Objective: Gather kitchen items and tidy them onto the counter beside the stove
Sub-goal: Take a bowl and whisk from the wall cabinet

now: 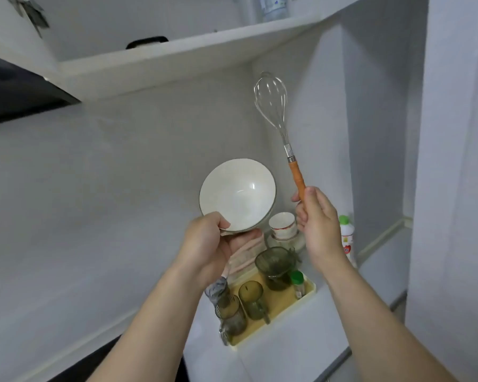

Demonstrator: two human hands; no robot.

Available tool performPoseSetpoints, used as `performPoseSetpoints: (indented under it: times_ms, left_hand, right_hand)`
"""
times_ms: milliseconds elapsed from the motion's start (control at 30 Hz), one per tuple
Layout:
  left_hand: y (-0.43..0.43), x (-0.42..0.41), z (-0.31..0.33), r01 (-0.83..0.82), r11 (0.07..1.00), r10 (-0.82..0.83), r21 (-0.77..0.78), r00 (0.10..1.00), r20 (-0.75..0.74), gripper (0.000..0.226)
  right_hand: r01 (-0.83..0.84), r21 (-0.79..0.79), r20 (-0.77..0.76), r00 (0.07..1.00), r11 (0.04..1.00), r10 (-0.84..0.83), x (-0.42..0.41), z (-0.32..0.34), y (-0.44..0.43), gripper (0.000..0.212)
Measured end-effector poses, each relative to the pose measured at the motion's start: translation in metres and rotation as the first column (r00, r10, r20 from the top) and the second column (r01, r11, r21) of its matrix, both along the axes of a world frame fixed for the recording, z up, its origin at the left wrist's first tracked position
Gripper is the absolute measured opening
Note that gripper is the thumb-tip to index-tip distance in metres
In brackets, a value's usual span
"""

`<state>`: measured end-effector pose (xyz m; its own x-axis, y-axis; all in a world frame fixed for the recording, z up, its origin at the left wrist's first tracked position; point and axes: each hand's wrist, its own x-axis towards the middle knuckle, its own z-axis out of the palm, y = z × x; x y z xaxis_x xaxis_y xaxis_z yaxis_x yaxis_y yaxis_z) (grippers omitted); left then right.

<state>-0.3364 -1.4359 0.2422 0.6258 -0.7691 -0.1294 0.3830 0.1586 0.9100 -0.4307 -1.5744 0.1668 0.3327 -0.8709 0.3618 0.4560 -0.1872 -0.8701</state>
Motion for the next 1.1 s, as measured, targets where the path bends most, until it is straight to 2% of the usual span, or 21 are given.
performPoseSetpoints:
  times_ms: [233,367,500,633,867,1100]
  left_hand:
    - [-0.007,0.027,-0.092,-0.062,0.979,0.098,0.193,0.978,-0.182,0.044]
    - [-0.013,0.03,-0.143,-0.061,0.96,0.14,0.272,0.948,-0.285,0.049]
    - [-0.025,0.022,-0.18,-0.003,0.951,0.123,0.31,0.921,-0.37,0.04]
    - [-0.046,0.019,-0.216,0.06,0.927,0.111,0.37,0.898,-0.425,0.041]
    - [-0.091,0.002,-0.269,0.171,0.858,0.078,0.484,0.889,-0.452,0.045]
    - [-0.144,-0.011,-0.302,0.334,0.801,-0.091,0.497,0.888,-0.45,0.043]
  right_hand:
    - [-0.063,0.204,-0.226,0.968,0.977,0.109,0.015,-0.075,0.005,0.042]
    - [-0.07,0.322,-0.265,0.951,0.944,0.161,0.015,-0.11,0.008,0.038]
    - [-0.009,0.434,-0.297,0.943,0.901,0.153,0.014,-0.134,0.007,0.035]
    - [0.123,0.501,-0.353,0.933,0.856,0.072,0.007,-0.158,0.0,0.034]
    - [0.388,0.513,-0.469,0.874,0.766,-0.129,-0.005,-0.192,-0.012,0.034]
    - [0.591,0.449,-0.587,0.761,0.67,-0.277,-0.012,-0.216,-0.029,0.038]
